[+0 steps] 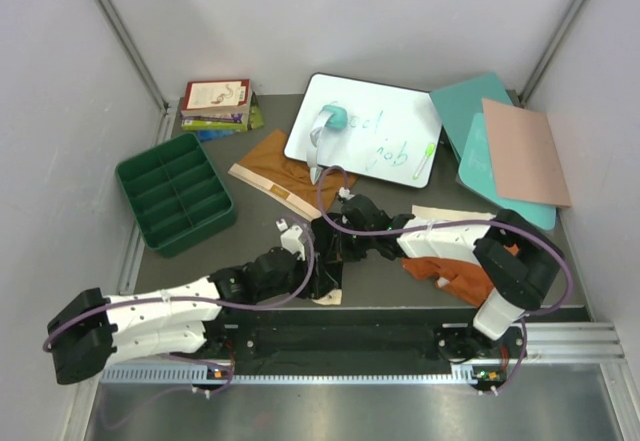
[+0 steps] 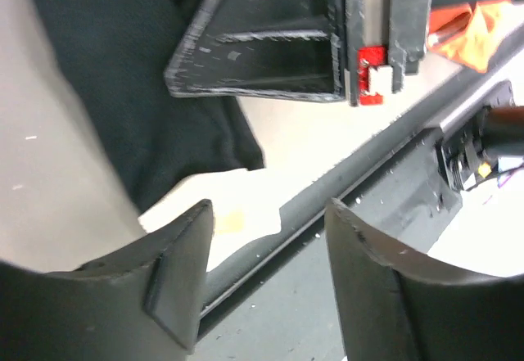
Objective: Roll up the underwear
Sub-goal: Fold the underwear at the corner of the board.
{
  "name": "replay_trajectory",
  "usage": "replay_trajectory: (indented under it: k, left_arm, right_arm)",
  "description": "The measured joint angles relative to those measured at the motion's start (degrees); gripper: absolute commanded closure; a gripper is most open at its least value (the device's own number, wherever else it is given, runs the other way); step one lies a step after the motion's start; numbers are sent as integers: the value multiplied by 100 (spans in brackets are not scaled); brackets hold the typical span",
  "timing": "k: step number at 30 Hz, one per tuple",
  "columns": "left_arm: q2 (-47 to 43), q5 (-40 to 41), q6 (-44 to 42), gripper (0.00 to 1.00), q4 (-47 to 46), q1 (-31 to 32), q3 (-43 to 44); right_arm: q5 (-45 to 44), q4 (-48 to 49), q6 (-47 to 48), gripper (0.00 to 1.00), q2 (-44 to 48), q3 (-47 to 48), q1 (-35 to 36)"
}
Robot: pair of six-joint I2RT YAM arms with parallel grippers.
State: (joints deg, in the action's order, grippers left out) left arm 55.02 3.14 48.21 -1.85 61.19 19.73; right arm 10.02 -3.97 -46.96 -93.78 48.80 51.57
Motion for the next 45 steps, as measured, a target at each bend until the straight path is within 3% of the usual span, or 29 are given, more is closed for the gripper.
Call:
replay_trajectory:
  k: [7, 15, 39, 43, 44, 45]
  left_arm:
    - [-505, 695, 439, 47, 782, 4, 9]
    - [-584, 1202, 1237, 58, 835, 4, -302]
    - [566, 734, 1620, 60, -48, 4, -439]
    - [863, 627, 1648, 71, -328, 4, -380]
    - [925, 608, 1665, 84, -387, 4, -369]
    - [1003, 575, 1668, 91, -435, 2, -354]
  right_arm:
    - [-74, -31, 0, 100, 57, -111, 0]
    - [-92, -33, 0, 100, 79, -155, 0]
    - [-85, 22, -9, 100, 79, -223, 0]
    - [-81, 20, -11, 100, 79, -229, 0]
    - [-81, 17, -11, 100, 79, -229, 0]
    - [-83, 15, -11, 100, 79, -229, 0]
